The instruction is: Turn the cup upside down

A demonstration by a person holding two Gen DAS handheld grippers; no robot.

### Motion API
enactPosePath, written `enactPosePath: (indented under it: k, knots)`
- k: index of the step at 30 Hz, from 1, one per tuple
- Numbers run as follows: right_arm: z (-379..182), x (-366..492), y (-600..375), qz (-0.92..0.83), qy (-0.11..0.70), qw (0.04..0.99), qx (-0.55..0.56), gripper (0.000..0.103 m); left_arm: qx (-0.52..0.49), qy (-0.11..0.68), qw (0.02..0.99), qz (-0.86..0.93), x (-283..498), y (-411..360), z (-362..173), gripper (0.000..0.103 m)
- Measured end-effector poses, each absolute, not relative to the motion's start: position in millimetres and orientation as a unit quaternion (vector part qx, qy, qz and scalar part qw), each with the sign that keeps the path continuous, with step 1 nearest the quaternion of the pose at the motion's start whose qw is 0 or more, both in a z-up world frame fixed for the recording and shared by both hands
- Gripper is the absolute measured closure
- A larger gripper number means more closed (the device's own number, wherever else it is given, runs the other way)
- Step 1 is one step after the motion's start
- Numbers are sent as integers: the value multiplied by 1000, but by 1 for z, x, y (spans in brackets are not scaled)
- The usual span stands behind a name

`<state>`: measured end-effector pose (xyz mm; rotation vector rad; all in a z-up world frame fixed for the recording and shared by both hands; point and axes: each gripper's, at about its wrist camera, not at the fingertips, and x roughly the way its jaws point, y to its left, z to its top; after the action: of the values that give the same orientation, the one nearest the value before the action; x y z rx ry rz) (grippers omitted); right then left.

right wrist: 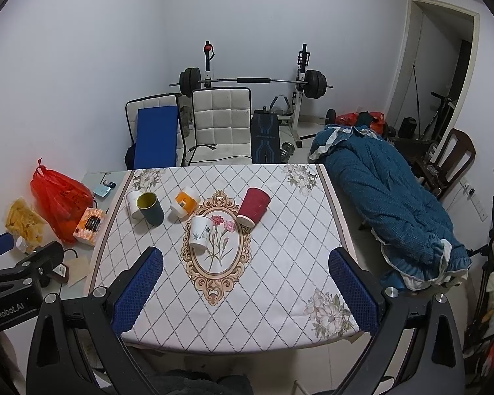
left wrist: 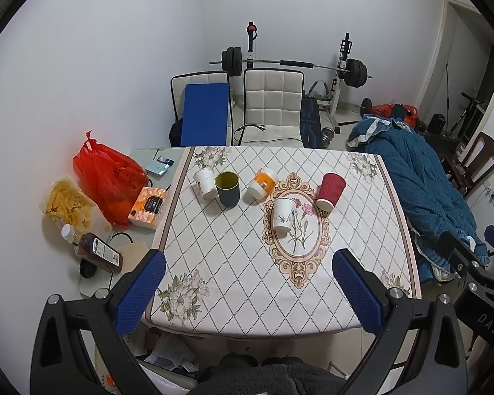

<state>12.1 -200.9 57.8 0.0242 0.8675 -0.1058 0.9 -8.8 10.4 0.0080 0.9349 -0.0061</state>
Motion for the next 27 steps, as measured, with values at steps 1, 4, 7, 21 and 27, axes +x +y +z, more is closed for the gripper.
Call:
enactPosePath:
  k: [1, 4, 7, 21, 27]
  knots:
    - [58, 12, -201, -51, 419, 906, 12, 1, 4, 451, 893, -3, 1, -9, 11, 0]
    - [61, 12, -200, -50, 416, 908, 12, 1, 4, 451, 893, -3, 1, -9, 11, 0]
    - [60, 8, -201, -49, 413, 909, 13, 1, 4, 450, 893, -3, 1, -8, 12, 0]
    - [60, 8, -202, -50, 413, 909, 14, 1, 3, 450, 893, -3, 2, -6, 13, 0]
    - [60, 8, -202, -49, 414, 909, 13, 1, 4, 449, 893, -3, 1, -7, 14, 0]
